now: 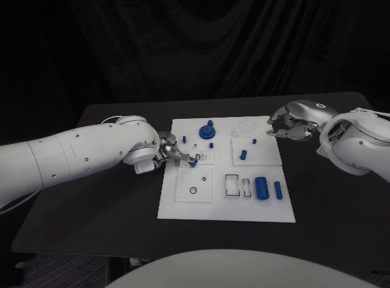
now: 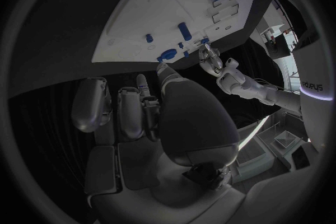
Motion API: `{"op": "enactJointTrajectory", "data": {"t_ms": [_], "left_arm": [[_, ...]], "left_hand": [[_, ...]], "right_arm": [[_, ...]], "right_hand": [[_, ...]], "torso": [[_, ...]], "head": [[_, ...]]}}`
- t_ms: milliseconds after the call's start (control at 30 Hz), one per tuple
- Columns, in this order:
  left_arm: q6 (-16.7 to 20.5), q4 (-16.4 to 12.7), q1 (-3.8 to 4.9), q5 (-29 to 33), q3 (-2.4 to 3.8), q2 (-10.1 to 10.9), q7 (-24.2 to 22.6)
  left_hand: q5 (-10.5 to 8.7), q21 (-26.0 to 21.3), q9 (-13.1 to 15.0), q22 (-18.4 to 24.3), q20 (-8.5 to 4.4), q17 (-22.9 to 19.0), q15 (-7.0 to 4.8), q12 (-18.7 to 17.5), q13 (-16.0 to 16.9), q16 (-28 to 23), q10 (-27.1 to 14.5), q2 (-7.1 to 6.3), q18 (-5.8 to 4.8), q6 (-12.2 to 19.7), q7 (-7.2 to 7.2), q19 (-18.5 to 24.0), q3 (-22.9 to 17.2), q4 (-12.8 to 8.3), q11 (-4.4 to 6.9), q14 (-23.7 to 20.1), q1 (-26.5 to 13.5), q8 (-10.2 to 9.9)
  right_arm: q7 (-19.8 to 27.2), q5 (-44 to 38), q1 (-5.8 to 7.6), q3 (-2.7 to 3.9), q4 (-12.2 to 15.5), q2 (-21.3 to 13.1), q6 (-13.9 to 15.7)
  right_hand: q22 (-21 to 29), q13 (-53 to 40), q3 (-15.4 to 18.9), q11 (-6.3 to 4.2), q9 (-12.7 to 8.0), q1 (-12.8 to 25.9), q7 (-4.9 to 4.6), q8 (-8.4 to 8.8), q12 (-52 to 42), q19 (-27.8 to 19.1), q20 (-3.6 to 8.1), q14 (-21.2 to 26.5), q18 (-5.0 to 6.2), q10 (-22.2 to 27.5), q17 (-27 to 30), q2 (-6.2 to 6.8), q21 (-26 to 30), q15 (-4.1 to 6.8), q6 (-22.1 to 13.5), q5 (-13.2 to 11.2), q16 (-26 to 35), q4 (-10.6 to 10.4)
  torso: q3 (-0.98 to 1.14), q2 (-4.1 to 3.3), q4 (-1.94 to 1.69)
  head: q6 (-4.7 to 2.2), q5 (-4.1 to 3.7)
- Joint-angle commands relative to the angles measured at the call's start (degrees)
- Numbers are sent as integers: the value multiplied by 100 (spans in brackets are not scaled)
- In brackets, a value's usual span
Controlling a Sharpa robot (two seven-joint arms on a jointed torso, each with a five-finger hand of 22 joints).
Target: Assemble the parts on the task board
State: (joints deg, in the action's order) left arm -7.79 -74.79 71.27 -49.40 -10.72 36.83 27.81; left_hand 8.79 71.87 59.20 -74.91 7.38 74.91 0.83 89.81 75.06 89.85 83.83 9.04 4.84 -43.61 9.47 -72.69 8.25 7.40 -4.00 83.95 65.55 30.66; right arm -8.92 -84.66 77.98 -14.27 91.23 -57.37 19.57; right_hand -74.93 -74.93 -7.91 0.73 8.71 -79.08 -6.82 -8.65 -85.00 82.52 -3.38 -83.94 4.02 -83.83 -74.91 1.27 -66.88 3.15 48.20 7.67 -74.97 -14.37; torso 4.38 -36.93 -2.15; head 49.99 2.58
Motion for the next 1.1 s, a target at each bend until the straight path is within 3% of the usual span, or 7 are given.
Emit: {"op": "enactJointTrajectory", "data": {"t_ms": [33,500,1100], "left_arm": [[-169,-2,-221,58,-144,-59,-15],[-133,66,-223,58,-144,14,-192],[-117,168,-223,58,-144,66,-307]], "left_hand": [[4,-39,-12,-216,-3,1509,15,-17,1462,15,558,24,77,370,-156,-25,-96,-82,11,605,101,-1232],[-128,-50,-108,-240,-4,1509,18,-23,1457,15,549,67,75,400,-148,-30,-193,-170,6,605,220,-1280],[-113,-72,-374,-282,-22,1509,-4,2,1479,15,589,161,74,306,-174,-48,-437,-391,34,605,565,-1357]], "right_arm": [[-96,-11,-17,4,1,-12,-51],[-125,-11,-37,4,-3,-28,-89],[-184,-11,-53,4,-12,-33,-187]], "right_hand": [[-699,-737,3,38,-7,-23,0,28,37,-26,5,-222,77,-9,-28,-20,24,-30,31,-36,27,40],[-695,-728,-5,40,-8,-27,-2,27,44,-30,5,-218,80,-1,-15,-38,40,-31,39,-32,41,40],[-680,-706,-28,44,-9,-56,-2,22,60,-45,2,-209,88,18,8,-71,91,-35,71,-24,66,60]], "torso": [[0,4,-2],[-3,6,-1],[-2,1,-3]], "head": [[1,3],[1,19],[1,65]]}}
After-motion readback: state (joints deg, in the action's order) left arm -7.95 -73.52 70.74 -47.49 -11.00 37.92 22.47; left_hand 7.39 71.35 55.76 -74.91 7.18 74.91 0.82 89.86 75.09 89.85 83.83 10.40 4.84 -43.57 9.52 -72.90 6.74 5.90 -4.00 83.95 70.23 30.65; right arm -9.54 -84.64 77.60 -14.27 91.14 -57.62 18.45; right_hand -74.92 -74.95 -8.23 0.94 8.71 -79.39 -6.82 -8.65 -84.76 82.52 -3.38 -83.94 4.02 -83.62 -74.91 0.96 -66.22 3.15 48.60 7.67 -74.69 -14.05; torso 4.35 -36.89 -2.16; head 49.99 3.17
